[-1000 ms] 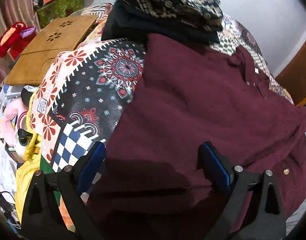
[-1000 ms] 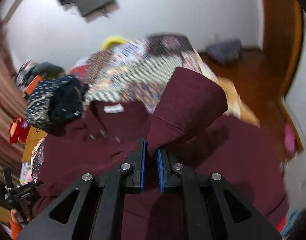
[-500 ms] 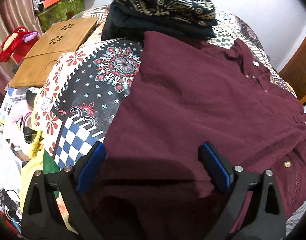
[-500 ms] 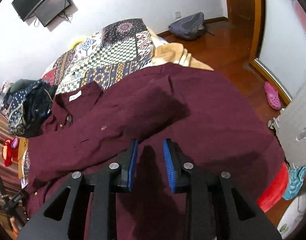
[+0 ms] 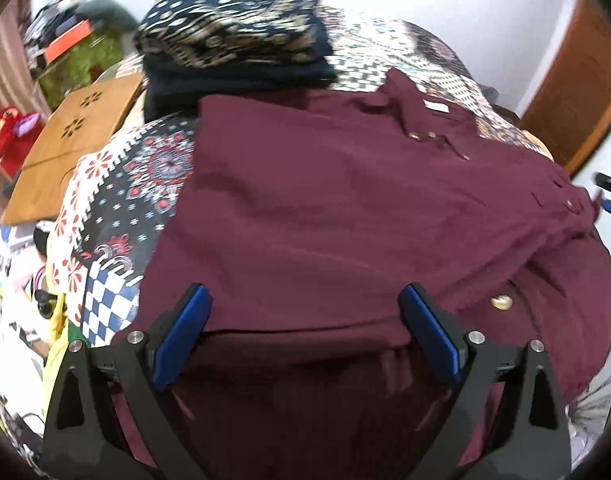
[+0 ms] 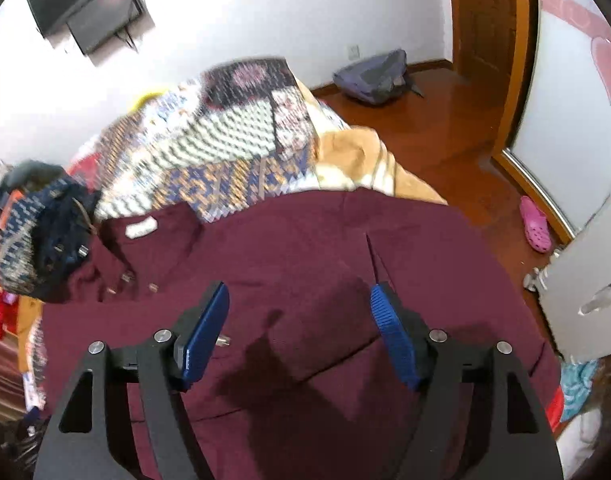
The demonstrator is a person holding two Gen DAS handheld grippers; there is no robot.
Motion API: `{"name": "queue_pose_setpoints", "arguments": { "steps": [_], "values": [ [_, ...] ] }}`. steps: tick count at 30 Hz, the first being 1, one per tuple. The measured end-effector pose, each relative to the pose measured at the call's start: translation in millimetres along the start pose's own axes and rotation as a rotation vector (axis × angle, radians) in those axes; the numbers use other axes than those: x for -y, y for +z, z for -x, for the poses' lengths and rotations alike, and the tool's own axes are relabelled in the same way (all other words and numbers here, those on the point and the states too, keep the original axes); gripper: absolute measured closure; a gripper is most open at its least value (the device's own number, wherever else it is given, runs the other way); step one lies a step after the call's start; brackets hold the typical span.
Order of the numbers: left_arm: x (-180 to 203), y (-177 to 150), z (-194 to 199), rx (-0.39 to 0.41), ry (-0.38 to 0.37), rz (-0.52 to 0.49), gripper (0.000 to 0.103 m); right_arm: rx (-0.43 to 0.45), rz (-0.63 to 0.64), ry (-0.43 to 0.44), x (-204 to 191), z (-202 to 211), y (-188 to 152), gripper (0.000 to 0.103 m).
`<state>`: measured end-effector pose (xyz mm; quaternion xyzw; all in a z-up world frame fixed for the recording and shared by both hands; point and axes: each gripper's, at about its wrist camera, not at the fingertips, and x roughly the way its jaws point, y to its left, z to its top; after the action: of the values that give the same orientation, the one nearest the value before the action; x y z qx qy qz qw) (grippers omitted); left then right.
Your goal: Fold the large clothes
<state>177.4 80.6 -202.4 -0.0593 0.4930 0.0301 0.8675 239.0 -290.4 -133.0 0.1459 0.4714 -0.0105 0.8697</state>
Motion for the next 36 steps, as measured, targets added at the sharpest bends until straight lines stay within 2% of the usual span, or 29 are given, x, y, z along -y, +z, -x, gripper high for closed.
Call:
{"name": "queue_pose_setpoints", "arguments": {
  "steps": [3, 6, 10, 13, 16, 22, 28, 31, 34, 36],
  "values": [
    [13.6, -1.8, 0.4, -0.005, -0.006, -0.052, 0.006, -0.023, 0.022, -0.051, 8.7, -4.9, -10.7, 0.030],
    [24.4, -0.4, 2.7, 0.005, 0.015, -0.101, 0.006, -0.048, -0.012, -0.005, 29.5, 0.5, -26.6, 0.025],
    [30.0, 12.8, 12.6, 0.030, -0.020, -0.092, 0.006, -0.074, -0.057, 0.049, 50.9, 7.9, -41.2, 0.023],
    [36.7, 28.7, 22.3, 0.066, -0.051, -0.078, 0.006, -0.067, -0.069, 0.076, 57.2, 16.6, -47.5, 0.023],
    [48.5, 41.8, 25.0, 0.093, -0.041, -0.098, 0.006, -0.061, -0.077, 0.091, 57.8, 27.5, -46.9, 0.023],
    [81.2, 62.9, 16.3, 0.086, -0.092, -0.123, 0.006, 0.018, -0.124, 0.079, 80.6, 60.3, -42.4, 0.023],
    [114.6, 68.9, 3.2, 0.058, -0.134, -0.147, 0.006, 0.021, -0.335, 0.100, 148.4, 71.0, -52.5, 0.023],
    [128.7, 66.9, -2.6, 0.044, -0.149, -0.159, 0.006, -0.022, -0.450, 0.112, 176.8, 58.5, -65.6, 0.023],
    [138.1, 63.8, -9.1, 0.028, -0.145, -0.176, 0.006, -0.082, -0.549, 0.162, 196.1, 38.1, -82.2, 0.023],
    [142.4, 62.0, -13.5, 0.020, -0.134, -0.187, 0.006, -0.069, -0.576, 0.196, 202.0, 32.3, -88.3, 0.023]
  ]
}}
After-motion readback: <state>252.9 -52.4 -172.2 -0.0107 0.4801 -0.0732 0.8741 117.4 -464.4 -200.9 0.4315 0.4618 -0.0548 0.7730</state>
